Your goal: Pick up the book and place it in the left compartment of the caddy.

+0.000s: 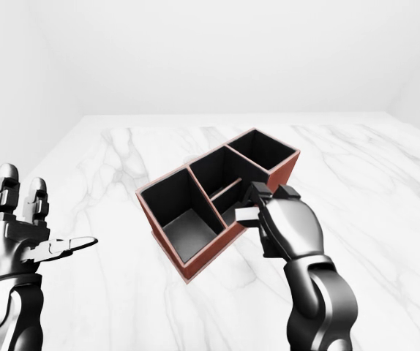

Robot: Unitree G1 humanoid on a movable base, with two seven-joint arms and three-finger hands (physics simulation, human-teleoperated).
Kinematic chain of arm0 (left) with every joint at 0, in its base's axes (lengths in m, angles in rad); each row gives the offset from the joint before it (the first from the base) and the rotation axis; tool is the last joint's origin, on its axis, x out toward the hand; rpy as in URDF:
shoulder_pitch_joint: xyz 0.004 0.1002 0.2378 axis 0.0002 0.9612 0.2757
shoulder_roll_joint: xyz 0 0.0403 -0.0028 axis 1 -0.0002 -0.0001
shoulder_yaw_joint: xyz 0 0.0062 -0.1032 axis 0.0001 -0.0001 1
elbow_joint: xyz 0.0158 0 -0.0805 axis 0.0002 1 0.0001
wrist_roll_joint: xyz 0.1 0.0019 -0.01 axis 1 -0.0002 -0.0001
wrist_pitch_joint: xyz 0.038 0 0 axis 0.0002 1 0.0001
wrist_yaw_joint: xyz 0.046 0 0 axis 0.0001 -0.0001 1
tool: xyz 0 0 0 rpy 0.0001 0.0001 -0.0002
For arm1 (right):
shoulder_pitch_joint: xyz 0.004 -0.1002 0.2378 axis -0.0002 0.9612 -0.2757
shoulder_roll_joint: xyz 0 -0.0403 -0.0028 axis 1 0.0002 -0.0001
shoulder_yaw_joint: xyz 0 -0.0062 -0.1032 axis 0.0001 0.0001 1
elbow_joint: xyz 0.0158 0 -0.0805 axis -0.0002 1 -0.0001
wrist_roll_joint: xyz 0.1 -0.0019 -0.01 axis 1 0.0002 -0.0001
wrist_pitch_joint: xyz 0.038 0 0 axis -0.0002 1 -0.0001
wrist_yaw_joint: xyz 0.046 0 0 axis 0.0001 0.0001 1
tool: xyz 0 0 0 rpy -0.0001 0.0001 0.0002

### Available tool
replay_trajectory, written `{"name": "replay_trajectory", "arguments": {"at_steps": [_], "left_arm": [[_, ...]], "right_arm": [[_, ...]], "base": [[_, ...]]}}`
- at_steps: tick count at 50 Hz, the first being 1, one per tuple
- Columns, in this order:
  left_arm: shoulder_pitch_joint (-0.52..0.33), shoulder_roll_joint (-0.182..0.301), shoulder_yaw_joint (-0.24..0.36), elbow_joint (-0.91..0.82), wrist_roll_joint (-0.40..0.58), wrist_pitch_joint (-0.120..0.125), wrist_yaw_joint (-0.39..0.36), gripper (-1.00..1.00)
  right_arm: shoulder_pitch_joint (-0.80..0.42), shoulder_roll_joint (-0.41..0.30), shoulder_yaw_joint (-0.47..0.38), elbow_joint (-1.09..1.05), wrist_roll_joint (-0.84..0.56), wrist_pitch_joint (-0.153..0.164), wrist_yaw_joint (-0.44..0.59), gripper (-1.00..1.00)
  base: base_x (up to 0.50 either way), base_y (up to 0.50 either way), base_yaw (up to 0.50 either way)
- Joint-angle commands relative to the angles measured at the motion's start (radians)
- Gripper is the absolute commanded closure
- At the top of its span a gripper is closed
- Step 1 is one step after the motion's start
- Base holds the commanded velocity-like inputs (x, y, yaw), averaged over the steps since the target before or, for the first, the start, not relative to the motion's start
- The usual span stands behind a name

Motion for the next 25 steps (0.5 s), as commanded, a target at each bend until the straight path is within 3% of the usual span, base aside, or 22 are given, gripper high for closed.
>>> {"name": "replay_trajectory", "arguments": {"at_steps": [1,25], "left_arm": [[0.001,0.000,0.000,-0.002,-0.001,0.000,0.000,-1.00],[0.002,-0.001,-0.001,-0.001,0.001,0.000,0.000,-1.00]], "right_arm": [[-0.083,0.024,0.020,-0.112,-0.139,0.000,0.000,1.00],[-0.236,0.109,0.141,-0.177,-0.255,0.000,0.000,1.00]], "base": [[0.00,0.00,0.00],[0.00,0.00,0.00]]}}
